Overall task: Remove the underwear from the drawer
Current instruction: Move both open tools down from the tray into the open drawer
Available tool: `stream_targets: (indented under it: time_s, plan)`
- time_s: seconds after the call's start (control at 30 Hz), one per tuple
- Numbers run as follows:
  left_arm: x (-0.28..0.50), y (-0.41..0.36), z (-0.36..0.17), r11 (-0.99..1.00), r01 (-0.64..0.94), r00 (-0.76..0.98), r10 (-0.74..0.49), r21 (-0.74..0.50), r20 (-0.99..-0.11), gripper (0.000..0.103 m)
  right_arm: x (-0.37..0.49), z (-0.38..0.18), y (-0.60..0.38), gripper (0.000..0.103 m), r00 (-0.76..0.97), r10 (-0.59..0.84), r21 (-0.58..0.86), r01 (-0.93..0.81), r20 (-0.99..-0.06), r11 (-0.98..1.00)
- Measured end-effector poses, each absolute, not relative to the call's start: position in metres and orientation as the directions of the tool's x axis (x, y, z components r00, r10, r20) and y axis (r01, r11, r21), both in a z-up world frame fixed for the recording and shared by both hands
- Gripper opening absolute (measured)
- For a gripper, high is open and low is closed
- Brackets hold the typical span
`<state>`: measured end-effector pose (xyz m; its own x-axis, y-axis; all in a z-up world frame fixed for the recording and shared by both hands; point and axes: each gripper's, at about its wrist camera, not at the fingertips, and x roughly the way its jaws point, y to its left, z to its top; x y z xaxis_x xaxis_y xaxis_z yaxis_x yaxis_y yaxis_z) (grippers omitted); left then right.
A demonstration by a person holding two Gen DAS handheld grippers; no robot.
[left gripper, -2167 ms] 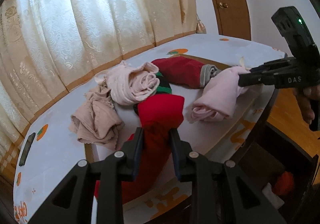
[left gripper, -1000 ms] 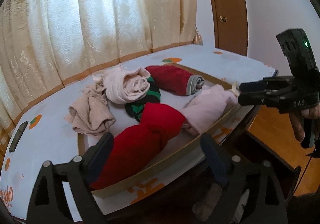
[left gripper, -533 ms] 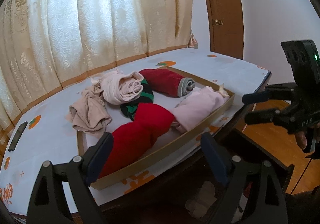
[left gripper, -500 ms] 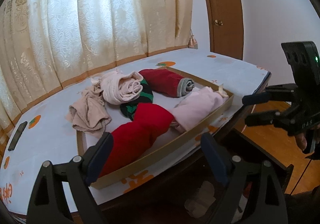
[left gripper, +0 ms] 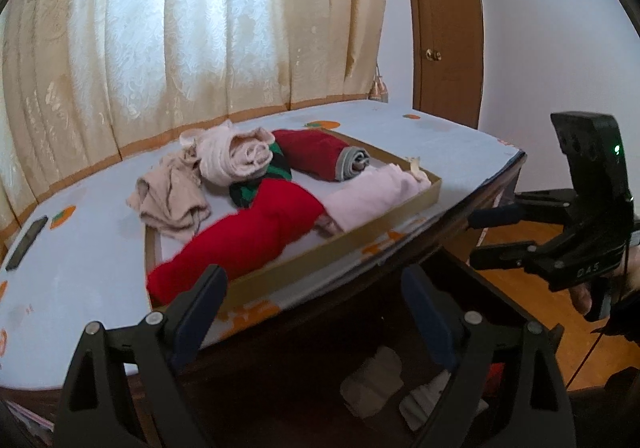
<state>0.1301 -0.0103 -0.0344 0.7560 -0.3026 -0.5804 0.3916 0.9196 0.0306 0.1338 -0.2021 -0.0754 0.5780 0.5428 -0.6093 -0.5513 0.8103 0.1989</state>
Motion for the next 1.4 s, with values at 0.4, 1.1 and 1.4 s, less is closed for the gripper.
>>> stream_targets:
  time_s: [0.4,1.1,1.4]
  plan:
    - [0.109,-0.005,-0.094,0.903,0.426,0.645,-0.259,0.056,-0.719,0.090,0.111,-0.118,-0.197,0.064,0.481,0.519,0.160,-0.606,-0.706,0.779]
    - [0.136,-0.013,-0.159,0.870,0.486,0.397,-0.141,0.077,-0.907,0.089,0.111,-0.162,-0.170,0.064,0.348,0.444,0.110,-0.673,-0.826,0.731]
    - [0.144,-0.025,-0.175,0.835,0.545,0.333,-0.129,0.079,-0.934,0.084,0.117,-0.163,-0.148,0.064,0.330,0.466,0.125,-0.693,-0.821,0.710]
